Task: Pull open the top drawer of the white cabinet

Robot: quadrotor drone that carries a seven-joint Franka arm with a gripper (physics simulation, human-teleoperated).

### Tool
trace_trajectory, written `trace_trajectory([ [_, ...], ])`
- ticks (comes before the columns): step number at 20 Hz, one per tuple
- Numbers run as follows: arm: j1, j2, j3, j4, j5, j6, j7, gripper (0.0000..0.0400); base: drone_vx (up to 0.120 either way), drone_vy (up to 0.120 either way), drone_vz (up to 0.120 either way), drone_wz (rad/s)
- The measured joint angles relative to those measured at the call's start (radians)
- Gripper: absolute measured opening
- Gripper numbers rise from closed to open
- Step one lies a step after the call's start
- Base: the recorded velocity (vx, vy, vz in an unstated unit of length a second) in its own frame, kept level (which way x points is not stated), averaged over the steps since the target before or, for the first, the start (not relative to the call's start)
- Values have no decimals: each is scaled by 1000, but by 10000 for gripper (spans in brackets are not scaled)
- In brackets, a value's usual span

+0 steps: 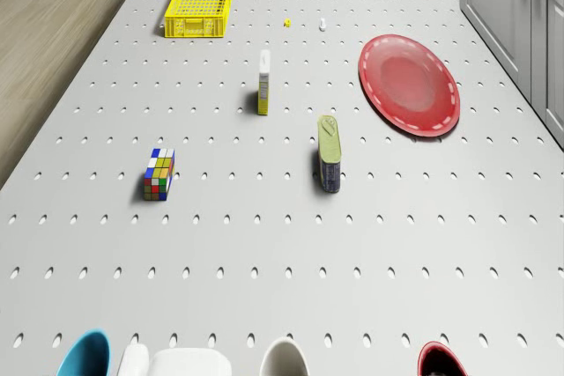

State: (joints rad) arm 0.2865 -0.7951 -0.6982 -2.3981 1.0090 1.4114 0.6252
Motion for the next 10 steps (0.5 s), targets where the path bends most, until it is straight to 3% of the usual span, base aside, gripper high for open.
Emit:
trace_trajectory([
  [8, 62, -40, -43, -20, 1, 41, 13, 305, 120, -120, 120, 0],
  [10, 75, -50, -50, -23, -3, 52, 18, 305, 120, -120, 20, 0],
])
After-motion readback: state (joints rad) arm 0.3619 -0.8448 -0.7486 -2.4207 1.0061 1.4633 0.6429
